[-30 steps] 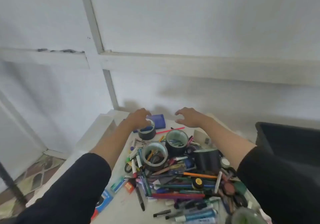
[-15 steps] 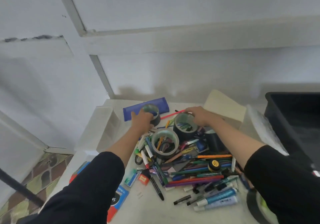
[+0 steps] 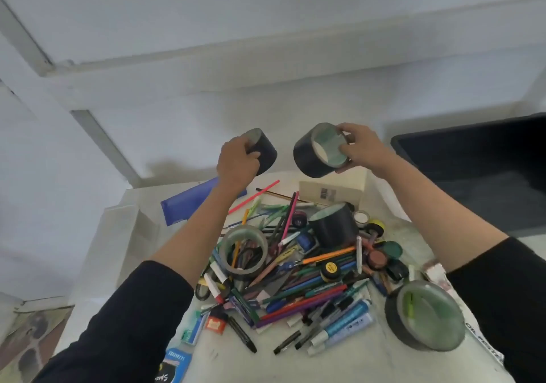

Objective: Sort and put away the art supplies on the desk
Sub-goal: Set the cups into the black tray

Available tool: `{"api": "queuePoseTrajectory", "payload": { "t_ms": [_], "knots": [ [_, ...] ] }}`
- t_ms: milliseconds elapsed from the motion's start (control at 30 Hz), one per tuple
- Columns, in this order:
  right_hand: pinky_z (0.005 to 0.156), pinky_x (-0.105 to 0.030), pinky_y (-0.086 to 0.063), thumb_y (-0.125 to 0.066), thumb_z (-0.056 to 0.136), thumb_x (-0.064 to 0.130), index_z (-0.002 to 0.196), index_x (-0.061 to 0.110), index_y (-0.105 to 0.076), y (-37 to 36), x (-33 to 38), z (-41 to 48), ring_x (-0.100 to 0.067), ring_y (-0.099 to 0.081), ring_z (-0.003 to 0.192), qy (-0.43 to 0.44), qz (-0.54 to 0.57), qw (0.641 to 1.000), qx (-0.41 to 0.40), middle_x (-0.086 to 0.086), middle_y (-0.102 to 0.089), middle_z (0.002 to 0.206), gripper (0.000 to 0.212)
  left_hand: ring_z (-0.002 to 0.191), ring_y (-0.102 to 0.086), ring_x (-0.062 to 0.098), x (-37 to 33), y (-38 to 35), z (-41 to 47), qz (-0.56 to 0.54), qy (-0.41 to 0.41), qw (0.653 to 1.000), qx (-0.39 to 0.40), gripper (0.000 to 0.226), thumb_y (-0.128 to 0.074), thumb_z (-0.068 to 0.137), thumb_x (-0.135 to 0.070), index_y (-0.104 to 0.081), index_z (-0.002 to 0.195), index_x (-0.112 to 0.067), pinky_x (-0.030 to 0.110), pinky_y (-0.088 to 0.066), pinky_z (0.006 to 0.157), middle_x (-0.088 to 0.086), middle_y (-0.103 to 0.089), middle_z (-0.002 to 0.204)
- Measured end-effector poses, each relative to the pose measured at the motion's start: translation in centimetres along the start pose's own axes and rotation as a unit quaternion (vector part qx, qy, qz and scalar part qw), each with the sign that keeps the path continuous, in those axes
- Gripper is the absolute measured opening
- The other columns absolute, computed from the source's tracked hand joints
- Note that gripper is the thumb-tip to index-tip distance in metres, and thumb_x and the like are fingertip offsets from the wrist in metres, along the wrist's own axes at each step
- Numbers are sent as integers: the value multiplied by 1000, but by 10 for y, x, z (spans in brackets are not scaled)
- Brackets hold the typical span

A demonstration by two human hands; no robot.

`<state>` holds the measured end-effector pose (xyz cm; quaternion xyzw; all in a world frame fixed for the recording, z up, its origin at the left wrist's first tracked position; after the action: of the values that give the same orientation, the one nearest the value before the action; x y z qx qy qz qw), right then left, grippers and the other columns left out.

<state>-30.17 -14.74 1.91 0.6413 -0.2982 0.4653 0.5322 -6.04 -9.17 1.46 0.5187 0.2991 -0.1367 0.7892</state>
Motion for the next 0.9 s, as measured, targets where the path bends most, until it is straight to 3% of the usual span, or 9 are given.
{"api": "queuePoseTrajectory", "payload": {
  "t_ms": [133,267,467,567,667,767,900],
  "knots": [
    [49,-28,-57,-43,89,-6,119,8,-52,71,-23,-13,-28,-60,81,-49,-14,998,-32,-14,-52,113,34,98,-56,27,-76,-52,0,-38,-93,994,50,17,-60,87,-7,-65,102,-4,34,-45,81,10,-63,103],
    [46,-28,-56,-42,90,-3,117,8,-55,146,-54,-27,-28,-59,86,-90,-26,994,-59,-12,-53,112,32,96,-53,21,-148,-111,-9,-49,-150,983,92,18,-61,87,-6,-67,104,-7,32,-44,81,5,-63,102],
    [46,-29,-57,-44,93,4,123,8,-57,246,-105,-37,-23,-62,72,-143,-126,981,-41,-14,-56,109,33,98,-54,29,-224,-209,-13,-64,-228,959,153,17,-64,82,4,-72,97,0,22,-33,79,15,-68,100],
    [47,-29,-57,-44,93,5,122,10,-59,266,-133,-33,-24,-65,64,-167,-198,966,12,-15,-58,109,34,104,-56,29,-243,-256,-11,3,-274,937,218,21,-66,82,0,-73,100,-6,29,-38,87,10,-69,105],
    [48,-29,-57,-44,92,4,122,9,-59,262,-159,-28,-27,-66,61,-193,-232,951,71,-17,-58,112,34,107,-56,20,-246,-286,-12,143,-293,909,261,25,-63,85,-6,-73,105,-18,31,-30,87,-2,-70,106],
    [41,-21,-50,-50,93,6,120,7,-58,245,-181,-24,-19,-64,46,-199,-217,950,99,-16,-57,111,29,107,-57,19,-241,-295,-12,206,-269,900,274,25,-66,86,-14,-72,109,-23,34,-29,92,-5,-70,110],
    [41,-20,-50,-56,93,10,117,5,-60,226,-198,-20,-17,-63,46,-184,-159,966,93,-12,-57,105,25,105,-59,17,-247,-294,-13,262,-260,885,286,23,-70,84,-20,-73,107,-23,35,-32,100,-6,-71,107]
  ]
}}
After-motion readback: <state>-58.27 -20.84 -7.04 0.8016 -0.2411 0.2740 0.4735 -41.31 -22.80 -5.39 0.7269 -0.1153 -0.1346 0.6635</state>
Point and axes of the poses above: each hand's wrist, its own z-axis towards the middle knuckle, its own y-axis out of the back of the hand, x = y × z, the point moved 3 cm from there along z, towards the middle knuckle
